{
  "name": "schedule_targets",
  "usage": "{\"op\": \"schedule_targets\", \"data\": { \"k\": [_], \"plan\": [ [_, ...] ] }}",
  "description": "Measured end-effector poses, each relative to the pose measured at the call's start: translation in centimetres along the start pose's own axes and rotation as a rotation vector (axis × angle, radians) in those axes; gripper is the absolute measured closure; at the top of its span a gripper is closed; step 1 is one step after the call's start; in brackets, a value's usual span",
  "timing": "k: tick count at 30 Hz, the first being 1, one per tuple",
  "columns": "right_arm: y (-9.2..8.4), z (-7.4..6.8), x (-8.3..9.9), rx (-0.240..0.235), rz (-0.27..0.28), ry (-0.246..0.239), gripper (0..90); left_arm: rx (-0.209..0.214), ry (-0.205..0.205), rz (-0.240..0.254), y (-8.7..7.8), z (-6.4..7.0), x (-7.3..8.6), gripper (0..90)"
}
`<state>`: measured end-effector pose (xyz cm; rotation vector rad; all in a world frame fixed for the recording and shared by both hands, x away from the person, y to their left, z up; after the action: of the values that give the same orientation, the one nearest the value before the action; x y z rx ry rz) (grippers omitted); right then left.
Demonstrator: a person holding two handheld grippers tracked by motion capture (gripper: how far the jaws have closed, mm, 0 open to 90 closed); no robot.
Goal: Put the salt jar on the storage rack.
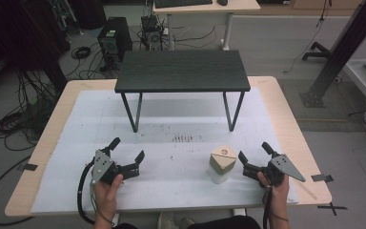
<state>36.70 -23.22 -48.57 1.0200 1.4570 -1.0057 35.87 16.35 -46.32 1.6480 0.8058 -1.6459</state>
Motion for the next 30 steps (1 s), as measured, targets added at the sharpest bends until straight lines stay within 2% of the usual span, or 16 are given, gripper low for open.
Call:
{"op": "schedule_targets", "data": {
  "k": [30],
  "plan": [
    [-4.0,-1.0,0.2,-0.017,0.019,0.009,0.7,0.003,0.0,0.0,0.0,0.0,0.0,0.4]
  ]
}}
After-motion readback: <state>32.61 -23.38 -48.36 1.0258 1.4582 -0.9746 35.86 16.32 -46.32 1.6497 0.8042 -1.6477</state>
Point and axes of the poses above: each handheld gripper's, and its own axes: y roughly forward along the jaws, x roughly out of its underside, z roughly to its right, the point moved 10 cm from there along y, roughly forward along the jaws, and after that the axes turned 8 degrees about x, right-handed, at the moved point
